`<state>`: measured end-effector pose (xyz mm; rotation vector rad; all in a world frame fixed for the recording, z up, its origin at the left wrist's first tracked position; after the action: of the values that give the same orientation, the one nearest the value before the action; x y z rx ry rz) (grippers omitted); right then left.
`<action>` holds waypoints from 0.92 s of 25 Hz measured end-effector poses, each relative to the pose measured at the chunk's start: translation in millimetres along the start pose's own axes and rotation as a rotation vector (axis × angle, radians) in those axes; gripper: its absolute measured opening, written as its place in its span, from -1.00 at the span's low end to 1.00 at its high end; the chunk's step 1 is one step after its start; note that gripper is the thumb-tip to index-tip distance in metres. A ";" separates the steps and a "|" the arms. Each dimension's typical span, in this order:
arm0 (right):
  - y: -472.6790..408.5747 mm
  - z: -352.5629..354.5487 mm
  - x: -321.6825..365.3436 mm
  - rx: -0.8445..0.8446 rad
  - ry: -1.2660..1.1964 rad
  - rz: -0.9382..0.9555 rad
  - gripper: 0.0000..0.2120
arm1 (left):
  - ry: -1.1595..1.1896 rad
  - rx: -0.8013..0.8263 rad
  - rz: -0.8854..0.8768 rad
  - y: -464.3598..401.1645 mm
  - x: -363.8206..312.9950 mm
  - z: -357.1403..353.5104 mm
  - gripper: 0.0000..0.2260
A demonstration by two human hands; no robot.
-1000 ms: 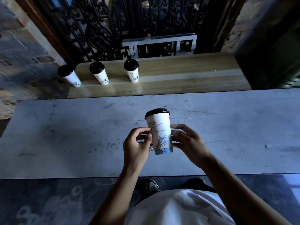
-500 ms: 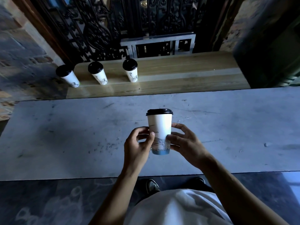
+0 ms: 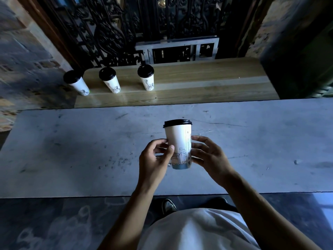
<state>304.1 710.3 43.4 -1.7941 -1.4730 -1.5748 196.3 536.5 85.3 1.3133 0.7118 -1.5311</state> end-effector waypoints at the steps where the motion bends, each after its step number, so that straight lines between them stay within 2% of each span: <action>1: -2.2 -0.4 0.0 0.002 0.011 0.009 -0.65 | -0.007 0.000 0.003 0.1 -0.5 0.8 -0.79; 4: -7.1 -7.3 0.2 0.058 0.015 0.005 -0.46 | 0.003 -0.012 0.012 -2.9 0.1 4.7 -0.82; 9: -2.9 -26.5 6.3 0.164 0.087 0.002 -0.67 | -0.028 -0.029 -0.029 -2.8 -8.1 9.6 -0.88; 13: -1.1 -31.3 11.6 0.187 0.084 0.003 -0.67 | -0.077 -0.056 -0.033 -3.3 -5.0 12.1 -0.88; 17: -5.1 -19.8 11.8 0.145 0.090 0.021 -0.67 | -0.064 -0.073 -0.022 -0.4 -6.5 7.2 -0.83; 23: -5.8 -6.4 1.6 0.056 -0.028 -0.037 -0.58 | -0.028 -0.072 0.015 1.1 -2.0 7.7 -0.89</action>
<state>295.6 708.4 44.8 -1.7741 -1.5559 -1.5166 194.2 529.9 89.3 1.2387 0.7317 -1.4955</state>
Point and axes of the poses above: each hand's wrist, its own y-axis away from the middle knuckle, its own z-axis out of the back of the hand, x = y × z, the point moved 9 cm from there along -y, towards the middle knuckle, and after that the axes turned 1 degree about z, right-handed, at the moved point
